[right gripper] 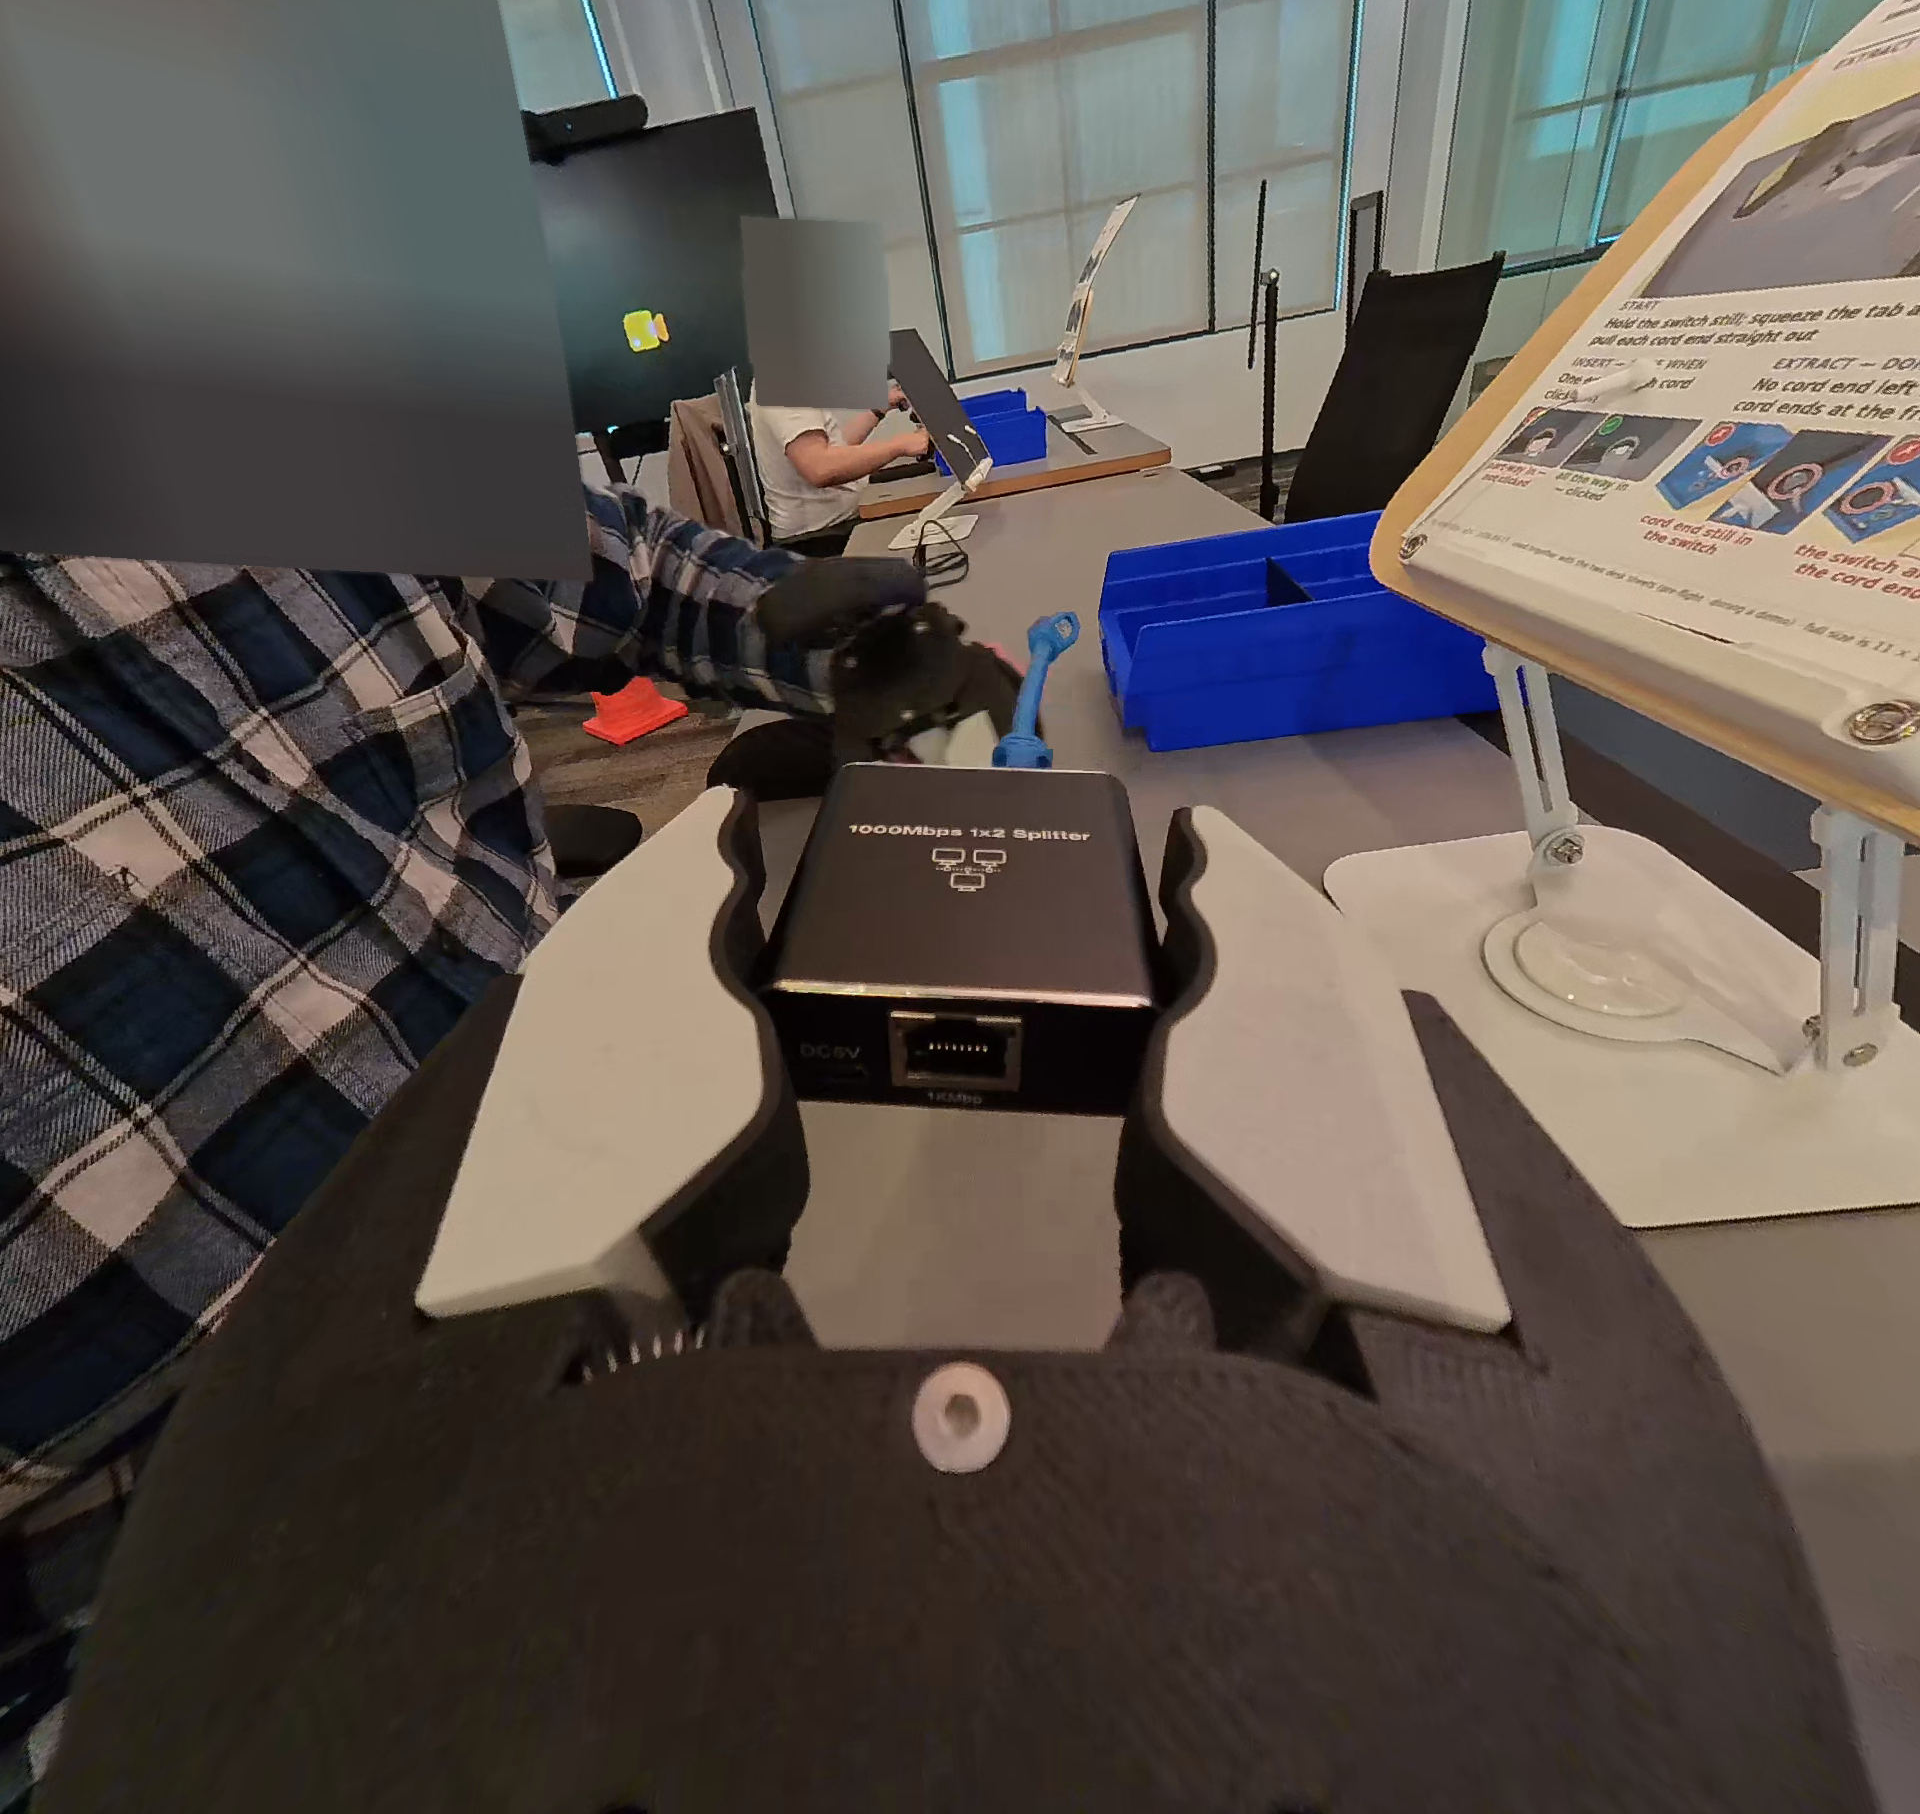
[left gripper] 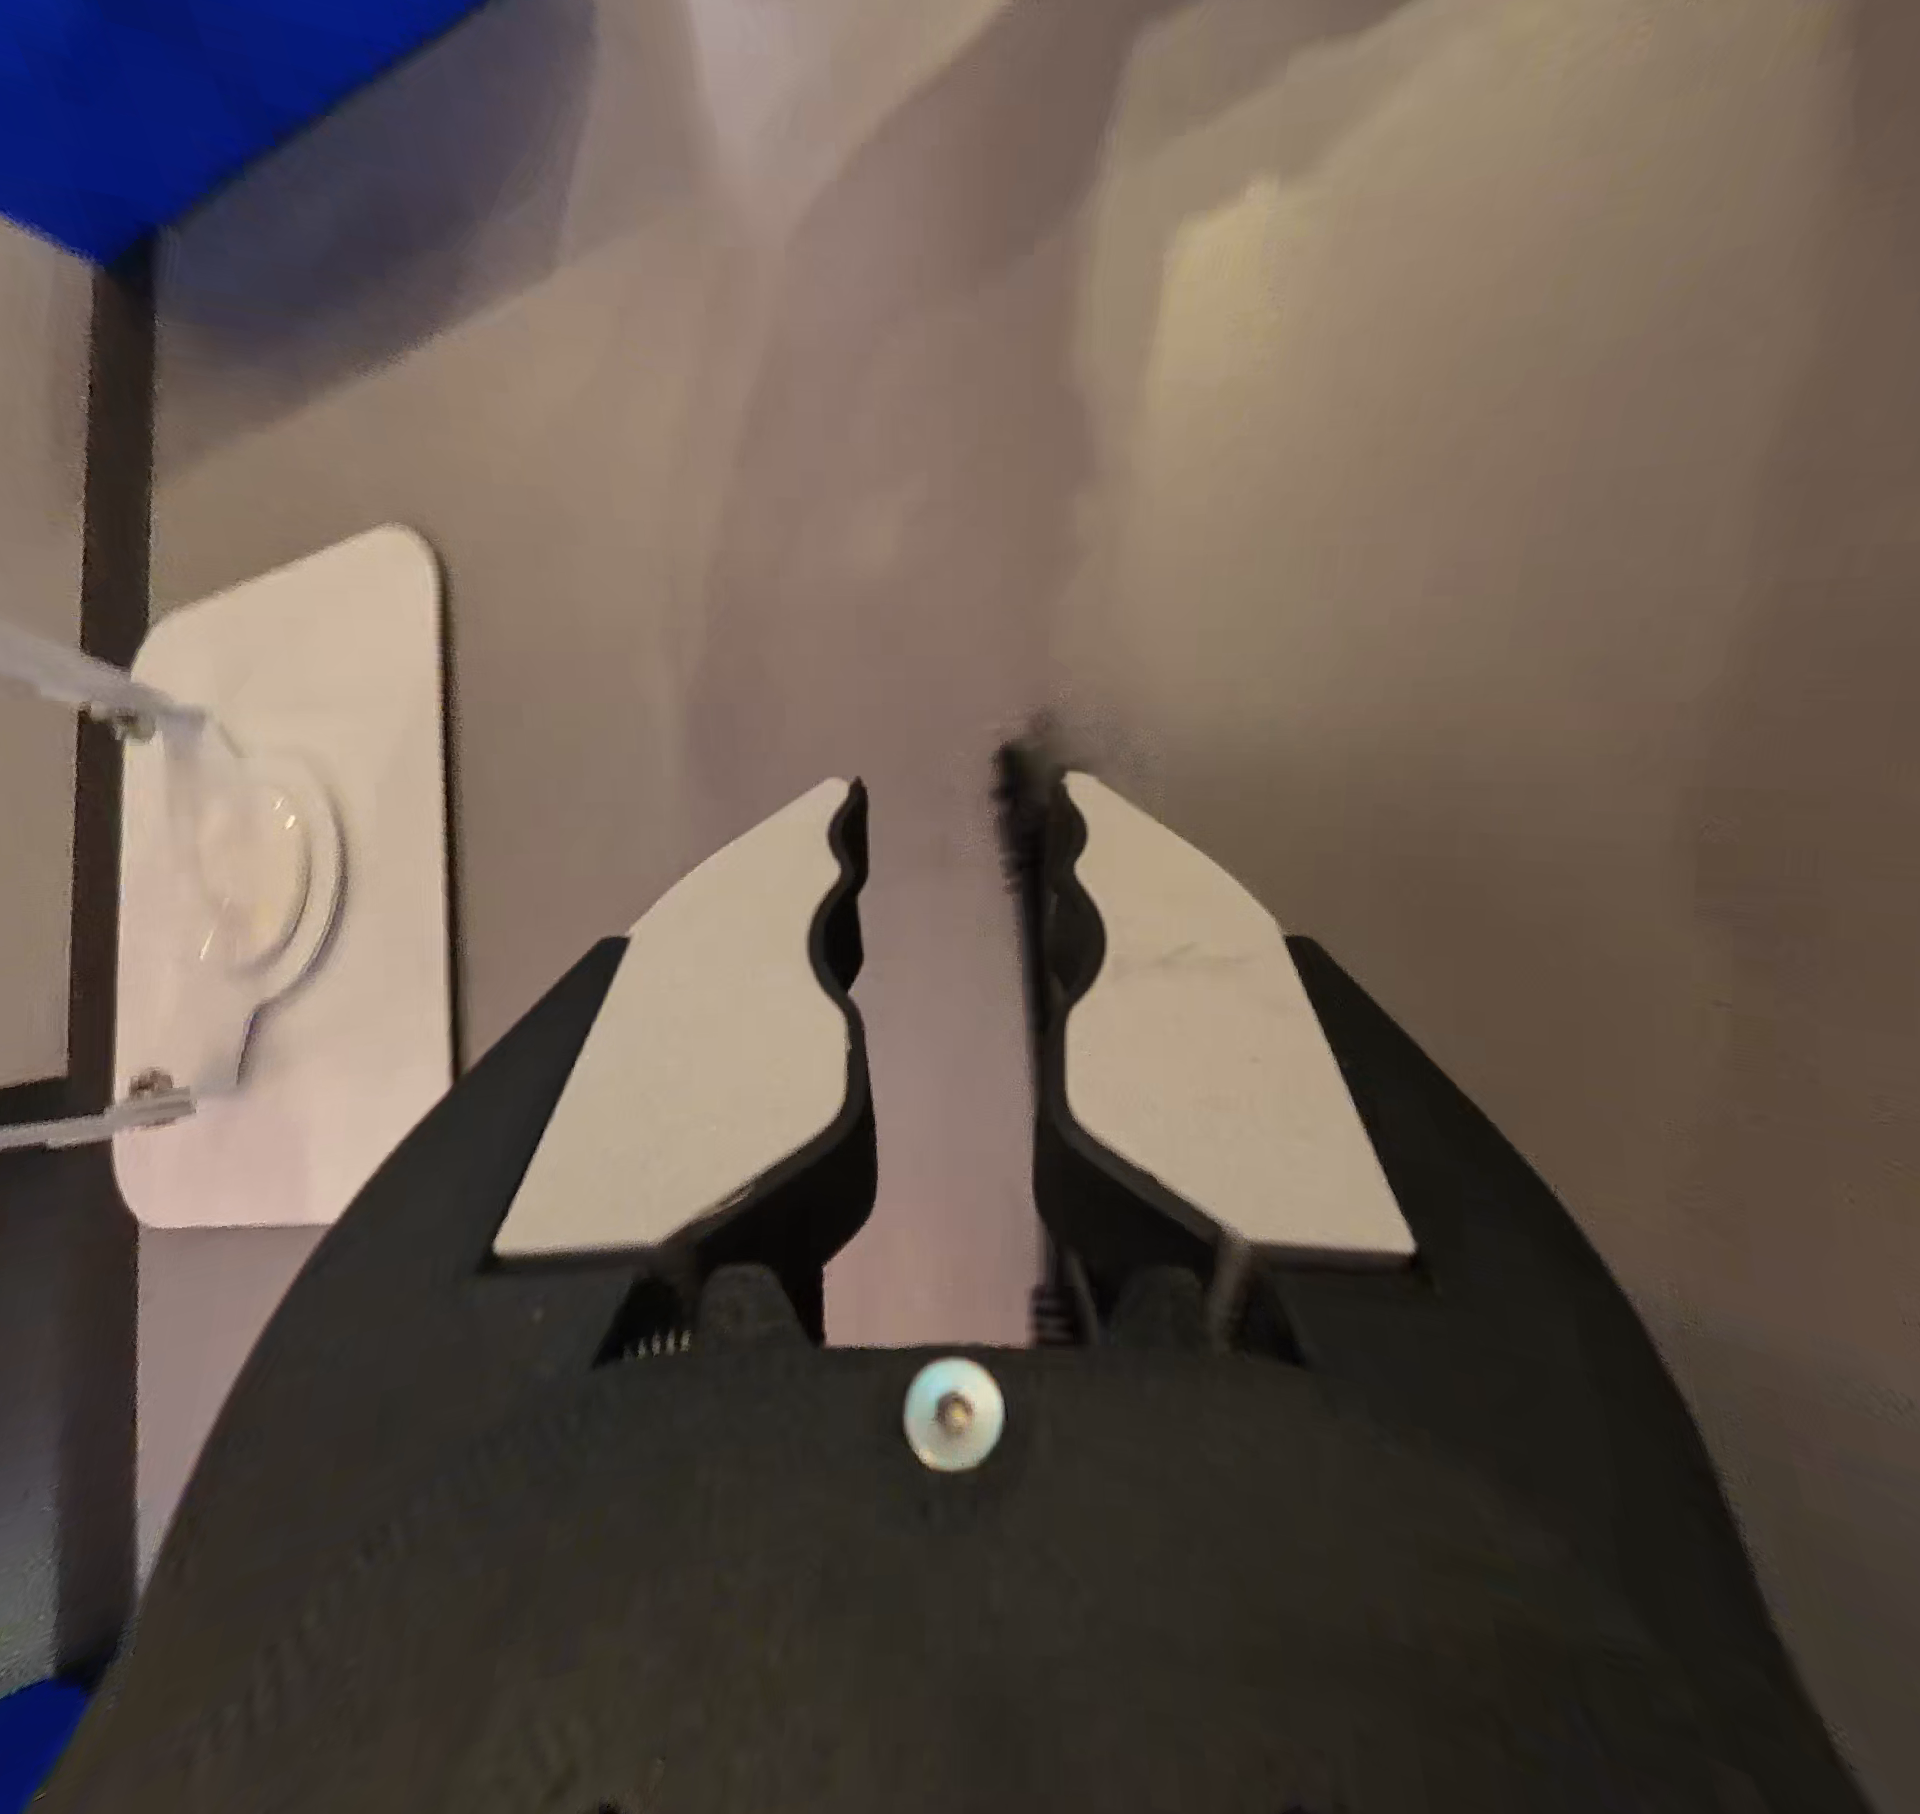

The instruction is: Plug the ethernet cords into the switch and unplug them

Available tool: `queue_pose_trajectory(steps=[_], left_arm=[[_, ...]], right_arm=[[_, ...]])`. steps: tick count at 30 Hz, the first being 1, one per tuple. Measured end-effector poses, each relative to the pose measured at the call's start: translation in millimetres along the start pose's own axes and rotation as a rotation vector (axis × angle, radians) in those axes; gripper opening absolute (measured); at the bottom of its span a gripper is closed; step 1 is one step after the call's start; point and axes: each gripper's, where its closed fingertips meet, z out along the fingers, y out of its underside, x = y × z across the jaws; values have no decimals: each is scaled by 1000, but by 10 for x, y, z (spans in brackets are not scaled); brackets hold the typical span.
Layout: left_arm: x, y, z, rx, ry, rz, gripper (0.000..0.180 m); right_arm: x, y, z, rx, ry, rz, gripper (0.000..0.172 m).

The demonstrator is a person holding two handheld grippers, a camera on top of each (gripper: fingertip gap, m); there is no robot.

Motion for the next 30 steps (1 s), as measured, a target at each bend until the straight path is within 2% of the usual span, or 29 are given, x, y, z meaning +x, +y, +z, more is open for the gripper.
queue_pose_trajectory(steps=[1,5,10,14,22,30], left_arm=[[110,-21,19,-16,-20,40,30],[310,163,182,-126,-96,128,25],[246,210,265,-154,-101,74,28],[271,216,294,-158,-67,79,21],[205,240,307,-160,-52,34,26],[270,204,290,-148,-53,114,27]], right_arm=[[1,3,4,1,-2,2,75],[-8,24,42,-2,-13,6,75],[-58,-2,78,-8,-21,-6,75],[-73,-35,65,-5,-19,-14,75],[-63,-32,42,2,-23,-10,75],[-55,-60,-9,10,-13,-15,75]])
